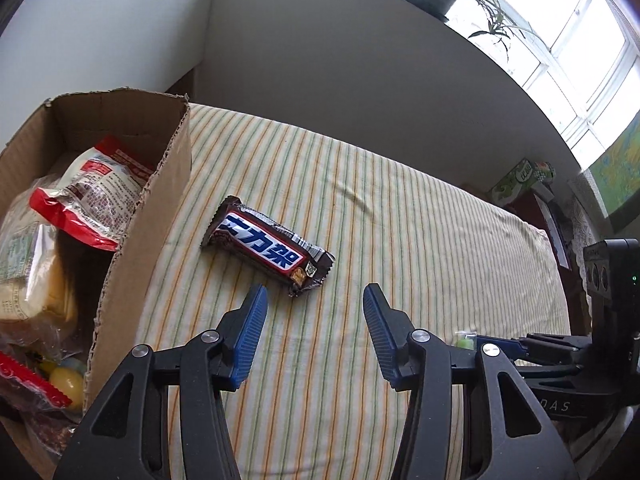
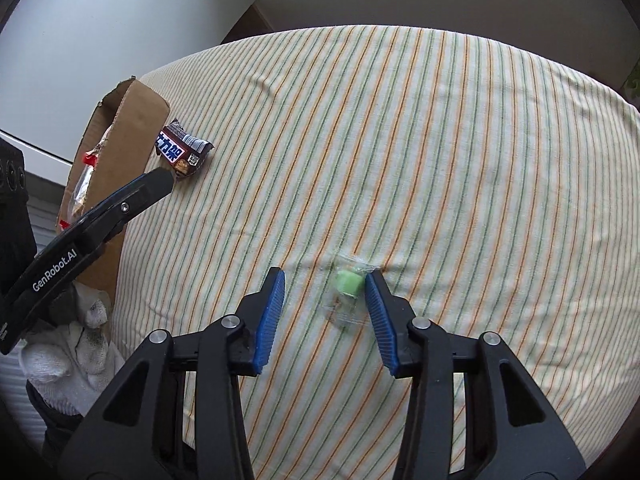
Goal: Organize snacks
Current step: 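Move the left tool to the last chocolate bar while the right tool approaches the green jelly cup, then grasp the chocolate bar with the left tool while the right tool grasps the green jelly cup, then carry both items into the box and open both tools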
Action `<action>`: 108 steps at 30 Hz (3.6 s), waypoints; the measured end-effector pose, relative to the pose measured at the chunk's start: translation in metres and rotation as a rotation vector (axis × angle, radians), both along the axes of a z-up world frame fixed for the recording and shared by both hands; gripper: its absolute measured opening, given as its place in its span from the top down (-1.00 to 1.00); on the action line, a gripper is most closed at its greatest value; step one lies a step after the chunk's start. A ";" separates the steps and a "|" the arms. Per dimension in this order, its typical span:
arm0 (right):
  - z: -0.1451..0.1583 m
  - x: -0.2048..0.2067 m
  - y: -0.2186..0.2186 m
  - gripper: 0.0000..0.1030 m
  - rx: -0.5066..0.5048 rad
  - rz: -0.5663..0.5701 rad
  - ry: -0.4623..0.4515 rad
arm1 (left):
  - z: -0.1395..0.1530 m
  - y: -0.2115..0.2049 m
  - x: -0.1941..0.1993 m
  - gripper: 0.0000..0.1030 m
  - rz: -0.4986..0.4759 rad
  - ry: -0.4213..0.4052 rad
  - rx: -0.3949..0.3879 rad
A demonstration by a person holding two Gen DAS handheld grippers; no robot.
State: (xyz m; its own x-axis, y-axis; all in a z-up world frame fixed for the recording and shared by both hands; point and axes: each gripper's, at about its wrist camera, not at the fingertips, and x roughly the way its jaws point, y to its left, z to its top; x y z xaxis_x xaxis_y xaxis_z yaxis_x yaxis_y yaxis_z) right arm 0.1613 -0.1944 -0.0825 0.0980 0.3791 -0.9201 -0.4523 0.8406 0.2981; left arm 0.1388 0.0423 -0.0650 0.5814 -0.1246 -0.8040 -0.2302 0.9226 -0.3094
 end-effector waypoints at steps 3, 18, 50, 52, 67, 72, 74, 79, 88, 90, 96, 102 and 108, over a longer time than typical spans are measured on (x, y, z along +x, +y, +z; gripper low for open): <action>0.001 0.002 0.007 0.13 -0.014 0.023 -0.019 | -0.006 0.004 0.012 0.05 0.023 0.017 -0.005; 0.004 0.008 0.004 0.35 -0.037 0.068 -0.038 | -0.017 -0.007 0.038 0.00 0.037 0.039 0.133; 0.049 -0.037 -0.005 0.61 -0.074 0.077 -0.156 | 0.029 -0.037 -0.042 0.42 -0.150 -0.079 0.104; 0.059 -0.040 -0.003 0.61 -0.060 0.077 -0.168 | 0.039 -0.032 -0.048 0.42 -0.151 -0.102 0.110; 0.107 -0.057 0.060 0.61 0.047 0.142 -0.213 | 0.070 0.047 -0.107 0.42 -0.036 -0.176 0.157; 0.116 -0.068 0.095 0.61 0.072 0.192 -0.231 | 0.070 0.080 -0.122 0.42 0.027 -0.168 0.174; 0.120 -0.071 0.108 0.61 0.084 0.209 -0.238 | 0.069 0.091 -0.127 0.42 0.046 -0.163 0.180; 0.126 -0.074 0.142 0.61 0.099 0.246 -0.252 | 0.068 0.112 -0.139 0.42 0.078 -0.150 0.190; 0.117 -0.075 0.192 0.61 0.111 0.305 -0.233 | 0.057 0.137 -0.148 0.42 0.117 -0.114 0.199; 0.113 -0.075 0.202 0.61 0.109 0.317 -0.223 | 0.053 0.143 -0.149 0.42 0.120 -0.105 0.195; 0.100 -0.077 0.223 0.61 0.079 0.354 -0.214 | 0.046 0.149 -0.149 0.42 0.119 -0.086 0.188; 0.097 -0.075 0.232 0.60 0.071 0.360 -0.205 | 0.043 0.152 -0.148 0.41 0.125 -0.068 0.181; 0.099 -0.077 0.237 0.60 0.070 0.376 -0.218 | 0.044 0.153 -0.149 0.41 0.130 -0.072 0.188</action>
